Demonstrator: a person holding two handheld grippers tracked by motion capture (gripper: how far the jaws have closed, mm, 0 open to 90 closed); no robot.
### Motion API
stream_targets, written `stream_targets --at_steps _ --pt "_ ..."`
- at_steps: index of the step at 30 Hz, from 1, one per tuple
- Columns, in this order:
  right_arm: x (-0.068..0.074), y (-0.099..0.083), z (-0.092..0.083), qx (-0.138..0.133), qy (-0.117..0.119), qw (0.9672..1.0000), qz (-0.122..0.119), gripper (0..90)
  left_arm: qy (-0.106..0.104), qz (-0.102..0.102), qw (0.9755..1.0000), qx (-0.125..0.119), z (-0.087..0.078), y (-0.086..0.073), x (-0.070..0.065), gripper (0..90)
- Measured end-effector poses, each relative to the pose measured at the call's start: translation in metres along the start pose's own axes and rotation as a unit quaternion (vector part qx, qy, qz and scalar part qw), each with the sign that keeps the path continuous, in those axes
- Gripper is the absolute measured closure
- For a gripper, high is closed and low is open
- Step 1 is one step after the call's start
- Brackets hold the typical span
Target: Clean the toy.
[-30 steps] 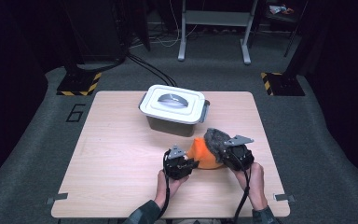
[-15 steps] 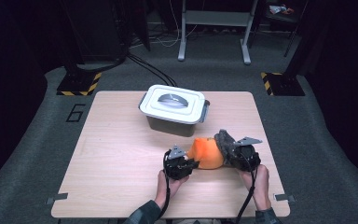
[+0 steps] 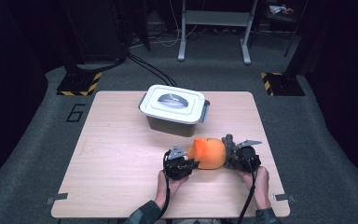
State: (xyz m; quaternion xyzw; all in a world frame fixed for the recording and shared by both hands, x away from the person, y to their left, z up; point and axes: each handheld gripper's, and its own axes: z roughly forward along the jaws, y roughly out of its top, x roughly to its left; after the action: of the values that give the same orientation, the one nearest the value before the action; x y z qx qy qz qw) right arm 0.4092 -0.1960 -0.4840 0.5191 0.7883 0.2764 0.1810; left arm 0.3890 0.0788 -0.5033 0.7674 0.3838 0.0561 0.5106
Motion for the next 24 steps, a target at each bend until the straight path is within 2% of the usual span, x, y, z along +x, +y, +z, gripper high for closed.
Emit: stream_targets --at_steps 4,9,12,14,16,18,20,21,22,24 --pt "-0.001 -0.001 -0.002 -0.003 -0.001 1.0000 0.001 70.4 0.002 0.001 1.0000 0.001 -0.001 0.000 0.001 77.3" --pt "0.001 0.002 -0.024 -0.023 -0.012 0.9997 0.003 70.5 0.003 -0.002 1.0000 0.002 -0.002 0.000 0.002 77.3" --pt "0.006 0.008 -0.044 -0.055 -0.012 0.9984 -0.013 70.5 0.001 -0.004 1.0000 0.000 -0.002 -0.001 0.003 77.2" --pt "0.014 0.012 -0.056 -0.071 -0.009 0.9970 -0.028 70.5 0.000 -0.003 1.0000 -0.002 -0.002 -0.002 0.003 77.1" --pt "0.026 0.018 -0.064 -0.077 0.004 0.9959 -0.048 70.4 0.000 -0.006 1.0000 -0.003 -0.002 -0.002 0.004 76.8" --pt "0.035 0.021 -0.061 -0.068 0.013 0.9958 -0.061 70.4 0.000 -0.005 1.0000 -0.001 -0.002 -0.002 0.005 75.9" --pt "0.039 0.025 -0.049 -0.050 0.017 0.9962 -0.069 70.4 0.002 -0.003 1.0000 0.003 -0.003 -0.002 0.006 73.1" --pt "0.038 0.025 -0.043 -0.051 0.015 0.9958 -0.074 70.5 0.002 -0.003 1.0000 0.002 -0.003 -0.002 0.006 70.2" --pt "0.037 0.025 -0.039 -0.055 0.015 0.9958 -0.072 70.5 0.003 0.000 1.0000 0.004 -0.004 -0.001 0.007 67.6" --pt "0.035 0.026 -0.038 -0.054 0.021 0.9967 -0.056 70.5 -0.005 0.005 0.9999 -0.008 -0.006 -0.002 0.009 60.6"
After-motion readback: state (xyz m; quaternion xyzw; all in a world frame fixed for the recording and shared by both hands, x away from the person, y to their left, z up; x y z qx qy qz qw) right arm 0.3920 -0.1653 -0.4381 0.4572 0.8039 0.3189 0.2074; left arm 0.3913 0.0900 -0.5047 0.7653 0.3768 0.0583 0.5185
